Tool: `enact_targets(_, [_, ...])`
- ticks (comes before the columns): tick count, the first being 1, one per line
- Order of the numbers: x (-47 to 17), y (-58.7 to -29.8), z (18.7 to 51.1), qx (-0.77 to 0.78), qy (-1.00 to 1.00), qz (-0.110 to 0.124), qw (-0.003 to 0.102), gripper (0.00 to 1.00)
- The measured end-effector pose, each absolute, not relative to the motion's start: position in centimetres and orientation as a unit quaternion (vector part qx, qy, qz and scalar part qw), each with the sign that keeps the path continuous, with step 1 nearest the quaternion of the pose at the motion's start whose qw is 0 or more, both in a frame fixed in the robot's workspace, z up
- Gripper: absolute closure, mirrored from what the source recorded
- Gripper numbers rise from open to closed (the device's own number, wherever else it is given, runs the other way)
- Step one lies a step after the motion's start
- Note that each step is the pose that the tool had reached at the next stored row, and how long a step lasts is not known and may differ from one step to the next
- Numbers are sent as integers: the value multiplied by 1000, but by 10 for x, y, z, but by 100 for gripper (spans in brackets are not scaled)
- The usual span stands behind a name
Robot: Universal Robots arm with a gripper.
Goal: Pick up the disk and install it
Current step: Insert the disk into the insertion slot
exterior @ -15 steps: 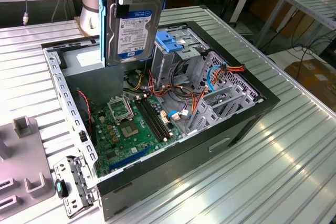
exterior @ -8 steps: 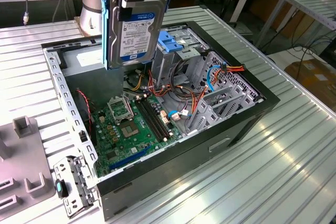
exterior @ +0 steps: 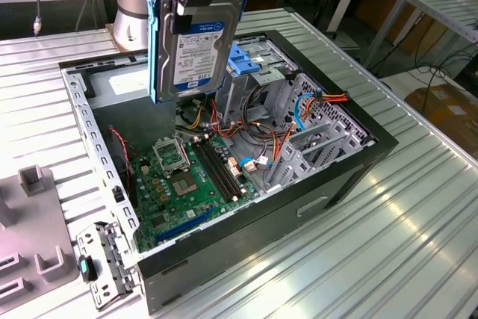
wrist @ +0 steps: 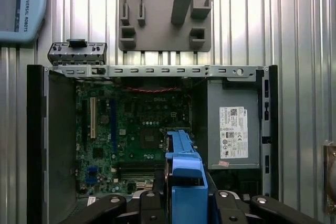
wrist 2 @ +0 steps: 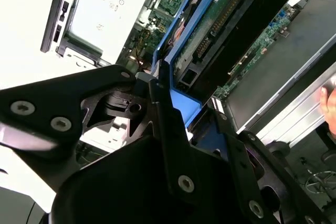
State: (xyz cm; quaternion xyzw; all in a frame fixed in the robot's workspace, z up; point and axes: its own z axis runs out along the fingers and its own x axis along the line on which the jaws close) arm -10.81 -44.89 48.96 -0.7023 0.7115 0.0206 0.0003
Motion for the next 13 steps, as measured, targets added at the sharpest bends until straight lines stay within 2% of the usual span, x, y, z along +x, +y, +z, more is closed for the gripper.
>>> enact_targets(13, [-106,-458,489,-702,712,21,0,63])
